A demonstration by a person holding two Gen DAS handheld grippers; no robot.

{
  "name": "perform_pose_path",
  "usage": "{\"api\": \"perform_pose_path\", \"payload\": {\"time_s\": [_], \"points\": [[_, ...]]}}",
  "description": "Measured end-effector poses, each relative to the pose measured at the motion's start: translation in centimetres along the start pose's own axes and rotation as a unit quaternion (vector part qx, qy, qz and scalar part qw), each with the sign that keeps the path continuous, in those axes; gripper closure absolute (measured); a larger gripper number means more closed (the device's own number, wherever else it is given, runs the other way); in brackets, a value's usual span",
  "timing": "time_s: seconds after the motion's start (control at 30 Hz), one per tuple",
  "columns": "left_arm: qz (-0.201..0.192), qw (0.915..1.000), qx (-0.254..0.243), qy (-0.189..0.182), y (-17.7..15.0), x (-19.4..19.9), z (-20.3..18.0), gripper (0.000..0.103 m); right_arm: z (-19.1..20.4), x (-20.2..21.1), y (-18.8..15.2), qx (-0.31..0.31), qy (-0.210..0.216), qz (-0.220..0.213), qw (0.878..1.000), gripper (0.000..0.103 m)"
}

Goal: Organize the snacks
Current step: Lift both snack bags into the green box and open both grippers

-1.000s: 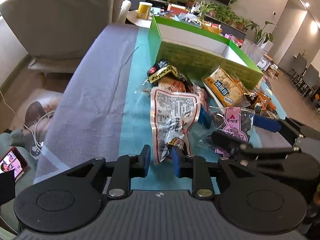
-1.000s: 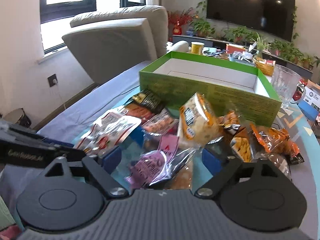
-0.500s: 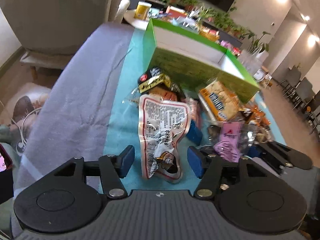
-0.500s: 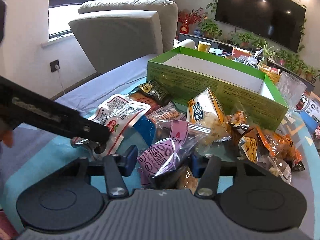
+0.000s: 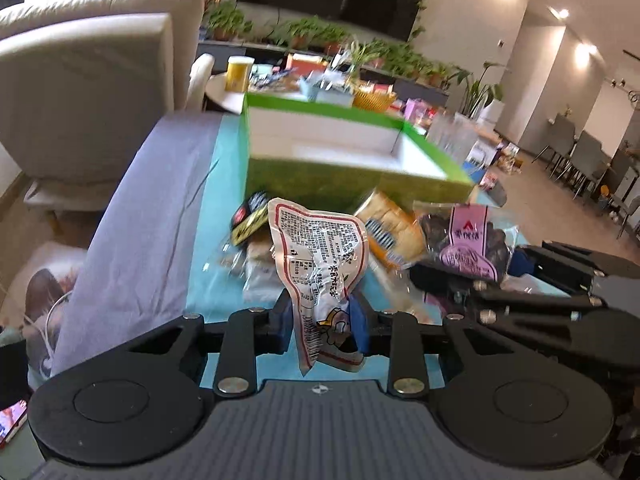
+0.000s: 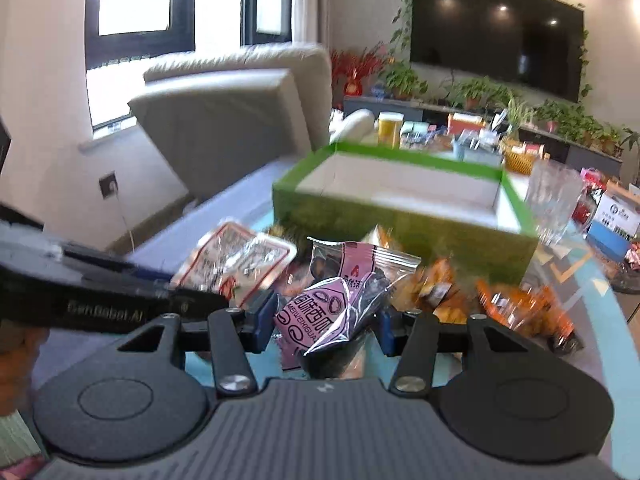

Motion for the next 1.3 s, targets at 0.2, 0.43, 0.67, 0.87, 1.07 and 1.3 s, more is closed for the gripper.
{"api": "perform_pose_path", "payload": {"time_s": [0.2,0.43,0.67,0.87,1.07,1.3], "points": [[-0.035,0.9993,0.006,0.008,3.9,-0.3,-0.5,0.075,-2.4,0.7,3.2,-0.010,-0.020,-0.040,0.999,0.054],[-0.059,0.9980,0.019,0.006,9.6,-2.5,-1.0,0.075,-6.6,-0.6,6.4,-0.049,-0.038,-0.063,0.996,0.054],[-0.077,0.9967,0.011,0.022,16.1,-5.4,-0.4,0.075,-9.9,-3.7,9.5,-0.070,-0.046,-0.066,0.994,0.054],[-0.042,0.9981,0.013,0.043,18.4,-10.7,0.8,0.075,-12.6,-8.3,10.6,-0.091,-0.040,-0.037,0.994,0.054],[-0.005,0.9969,-0.001,0.079,15.7,-14.7,1.9,0.075,-13.4,-12.5,8.5,-0.098,-0.032,0.021,0.994,0.054],[0.001,0.9958,-0.022,0.088,13.9,-13.7,0.8,0.063,-12.9,-12.6,6.4,-0.105,-0.030,0.055,0.993,0.053]]}}
Point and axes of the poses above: each gripper's, at about its wrist camera, not at the fingertips, and x roughly against the way its jaws point, z to its left, y to its top, the point moved 9 cm from there along -x, roughly the way its jaws point, and after that the axes turned 13 degrees about z, right-handed, at the moved point
